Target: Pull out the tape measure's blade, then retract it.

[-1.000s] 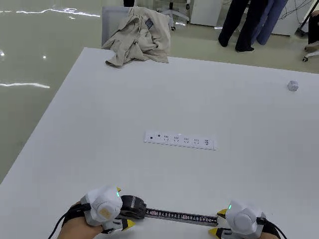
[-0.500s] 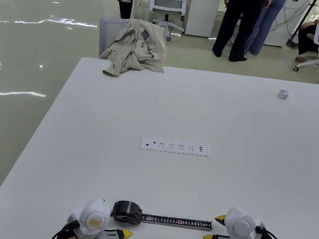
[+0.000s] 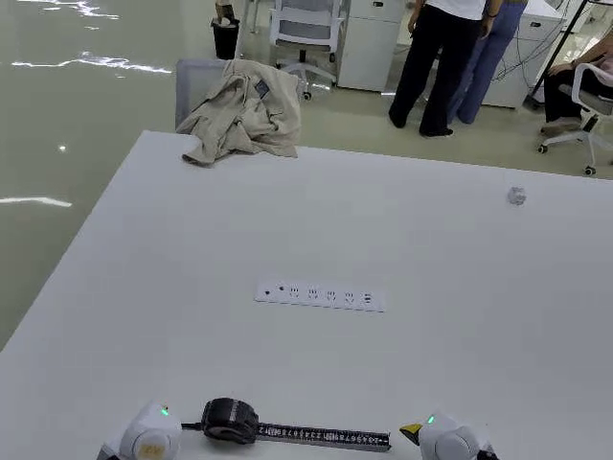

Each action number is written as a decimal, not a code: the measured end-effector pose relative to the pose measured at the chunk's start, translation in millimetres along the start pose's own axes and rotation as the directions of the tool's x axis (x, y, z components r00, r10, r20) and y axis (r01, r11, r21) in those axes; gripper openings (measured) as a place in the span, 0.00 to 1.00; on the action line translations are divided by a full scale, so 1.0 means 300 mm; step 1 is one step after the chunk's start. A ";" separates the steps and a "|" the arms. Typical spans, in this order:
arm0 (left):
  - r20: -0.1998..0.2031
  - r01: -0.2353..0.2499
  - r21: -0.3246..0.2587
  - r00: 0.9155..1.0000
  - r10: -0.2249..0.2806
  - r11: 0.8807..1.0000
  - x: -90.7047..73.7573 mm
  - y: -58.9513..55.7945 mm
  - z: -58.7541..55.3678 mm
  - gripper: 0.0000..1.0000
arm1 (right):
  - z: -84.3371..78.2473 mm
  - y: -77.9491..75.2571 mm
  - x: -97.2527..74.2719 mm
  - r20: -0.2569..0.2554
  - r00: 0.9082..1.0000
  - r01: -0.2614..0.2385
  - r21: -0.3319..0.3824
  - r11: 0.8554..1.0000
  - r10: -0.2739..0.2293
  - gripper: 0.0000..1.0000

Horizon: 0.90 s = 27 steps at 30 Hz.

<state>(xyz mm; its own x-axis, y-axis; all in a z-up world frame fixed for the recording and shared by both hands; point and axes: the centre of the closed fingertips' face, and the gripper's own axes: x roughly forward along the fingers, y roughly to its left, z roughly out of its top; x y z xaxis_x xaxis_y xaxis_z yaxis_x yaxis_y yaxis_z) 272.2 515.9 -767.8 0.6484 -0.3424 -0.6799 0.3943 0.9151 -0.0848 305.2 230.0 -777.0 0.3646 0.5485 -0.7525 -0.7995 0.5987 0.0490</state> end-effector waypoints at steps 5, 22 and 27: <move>0.019 -0.017 -0.029 1.000 0.017 0.999 -0.029 -0.013 0.000 0.96 | 0.002 0.021 -0.026 0.029 0.999 0.012 0.034 0.999 -0.013 0.54; 0.048 -0.079 -0.111 0.995 0.085 0.991 -0.123 -0.019 -0.017 1.00 | 0.000 0.086 -0.100 0.100 0.994 0.040 0.114 0.993 -0.051 0.58; 0.050 -0.086 -0.134 0.994 0.093 0.987 -0.139 -0.024 -0.035 1.00 | 0.005 0.105 -0.118 0.114 0.992 0.043 0.122 0.992 -0.057 0.59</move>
<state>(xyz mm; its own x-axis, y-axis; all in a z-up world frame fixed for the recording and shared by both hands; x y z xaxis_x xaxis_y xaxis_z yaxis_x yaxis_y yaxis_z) 235.4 525.8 -746.4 0.7141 -0.2657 -0.6476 0.2463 0.9614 -0.1228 267.9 230.5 -747.8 0.4618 0.5764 -0.6742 -0.7185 0.6887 0.0966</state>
